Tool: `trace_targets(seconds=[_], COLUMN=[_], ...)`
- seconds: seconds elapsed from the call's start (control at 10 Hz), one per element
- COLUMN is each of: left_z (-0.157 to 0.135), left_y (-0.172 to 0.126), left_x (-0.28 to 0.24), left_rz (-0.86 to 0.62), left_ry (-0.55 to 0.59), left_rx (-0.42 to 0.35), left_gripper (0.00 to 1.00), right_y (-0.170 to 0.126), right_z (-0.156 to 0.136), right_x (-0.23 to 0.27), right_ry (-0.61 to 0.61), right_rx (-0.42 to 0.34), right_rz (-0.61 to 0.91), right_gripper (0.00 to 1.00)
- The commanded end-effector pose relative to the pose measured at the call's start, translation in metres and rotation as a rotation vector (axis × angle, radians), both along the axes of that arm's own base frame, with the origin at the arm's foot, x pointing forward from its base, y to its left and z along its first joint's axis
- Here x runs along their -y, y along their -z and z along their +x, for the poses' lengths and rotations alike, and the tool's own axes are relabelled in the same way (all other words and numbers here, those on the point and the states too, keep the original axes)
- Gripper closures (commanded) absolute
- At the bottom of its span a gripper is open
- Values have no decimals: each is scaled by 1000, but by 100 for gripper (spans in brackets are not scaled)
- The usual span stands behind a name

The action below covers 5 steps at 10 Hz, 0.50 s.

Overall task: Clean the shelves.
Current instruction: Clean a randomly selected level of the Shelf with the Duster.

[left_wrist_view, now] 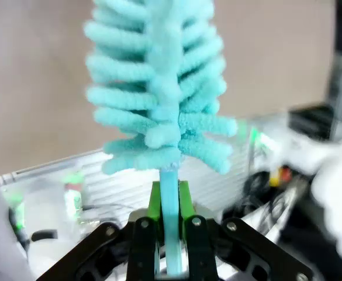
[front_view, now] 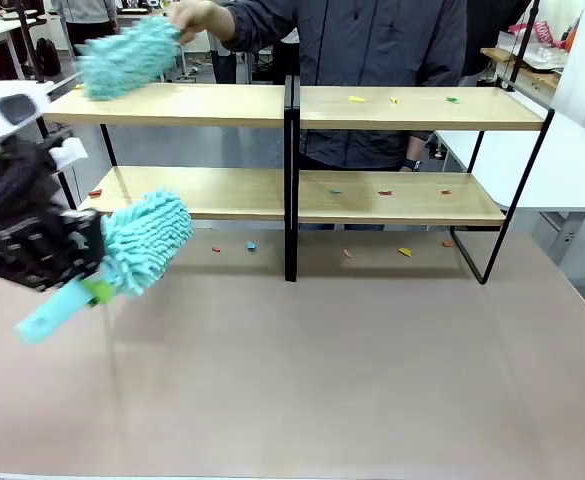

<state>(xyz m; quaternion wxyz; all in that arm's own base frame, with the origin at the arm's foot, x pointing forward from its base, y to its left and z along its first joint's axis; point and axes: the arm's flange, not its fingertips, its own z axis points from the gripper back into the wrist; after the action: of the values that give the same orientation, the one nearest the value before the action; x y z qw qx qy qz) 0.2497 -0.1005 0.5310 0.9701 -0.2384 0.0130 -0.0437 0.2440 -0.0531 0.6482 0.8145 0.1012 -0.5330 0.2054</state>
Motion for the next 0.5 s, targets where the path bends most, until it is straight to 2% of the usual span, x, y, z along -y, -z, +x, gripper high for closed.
trace_targets(seconds=[0.0, 0.1, 0.2, 0.3, 0.4], left_z=[-25, -36, -50, -60, -75], left_y=[-13, -20, -29, -41, -52], left_x=[-51, -71, -99, -131, -168], left_rz=[-48, -98, -159, -225, -284], left_ry=[349, 403, 448, 413, 307], left_rx=[-58, -55, 37, 130, 220], left_gripper=[100, 100, 100, 100, 100], right_y=[0, 0, 0, 0, 0], right_z=[0, 0, 0, 0, 0], right_x=[1, 1, 1, 1, 1], right_ry=[-5, -5, -5, -5, -5], right_rx=[7, 7, 7, 7, 7], right_rz=[-6, -6, -6, -6, -6], right_gripper=[0, 0, 0, 0, 0])
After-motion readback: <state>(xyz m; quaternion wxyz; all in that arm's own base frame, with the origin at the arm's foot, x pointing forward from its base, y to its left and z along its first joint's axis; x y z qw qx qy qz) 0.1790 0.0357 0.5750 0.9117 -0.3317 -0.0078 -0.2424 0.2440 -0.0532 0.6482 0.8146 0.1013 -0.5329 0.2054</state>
